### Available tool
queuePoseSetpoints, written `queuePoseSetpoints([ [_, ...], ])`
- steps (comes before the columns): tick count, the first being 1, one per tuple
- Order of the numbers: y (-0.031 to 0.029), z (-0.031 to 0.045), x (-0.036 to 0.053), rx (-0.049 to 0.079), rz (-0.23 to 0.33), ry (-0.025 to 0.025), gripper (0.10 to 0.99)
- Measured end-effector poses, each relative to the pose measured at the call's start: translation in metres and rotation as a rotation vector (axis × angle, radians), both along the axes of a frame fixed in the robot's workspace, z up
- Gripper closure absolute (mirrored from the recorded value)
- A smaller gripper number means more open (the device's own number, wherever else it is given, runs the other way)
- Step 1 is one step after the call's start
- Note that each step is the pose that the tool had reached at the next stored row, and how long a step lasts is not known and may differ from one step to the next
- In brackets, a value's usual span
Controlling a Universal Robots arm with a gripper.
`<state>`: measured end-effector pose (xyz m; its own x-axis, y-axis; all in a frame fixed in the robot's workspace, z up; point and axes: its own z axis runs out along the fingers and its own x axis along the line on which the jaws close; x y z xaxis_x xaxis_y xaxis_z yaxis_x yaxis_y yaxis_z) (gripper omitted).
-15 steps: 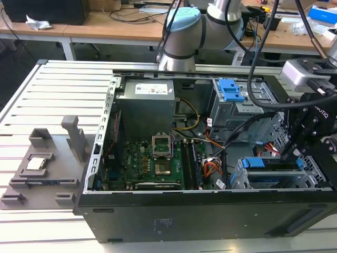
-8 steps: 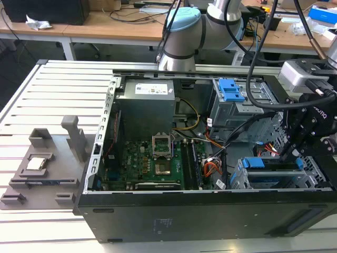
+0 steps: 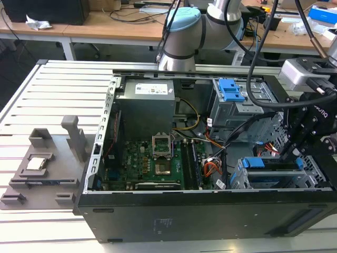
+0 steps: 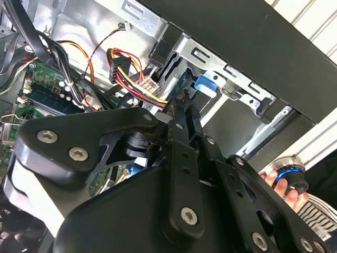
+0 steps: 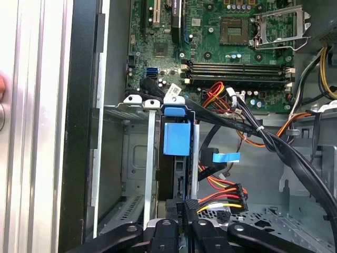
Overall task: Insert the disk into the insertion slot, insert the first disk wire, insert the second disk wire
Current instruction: 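Insert the first disk wire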
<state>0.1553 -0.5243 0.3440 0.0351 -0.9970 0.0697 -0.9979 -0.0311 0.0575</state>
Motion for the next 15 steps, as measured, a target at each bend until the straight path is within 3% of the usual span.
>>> queuePoseSetpoints([
  [2,0.0,-0.0004,0.0,0.014,0.0,0.0,0.918],
  [3,0.0001,-0.0005,0.0,0.015,0.0,0.0,0.918],
  [13,-0.0001,-0.0025,0.0001,0.015,0.0,-0.0001,0.918],
  [15,-0.0002,-0.0028,0.0006,0.006,0.0,0.0001,0.918],
])
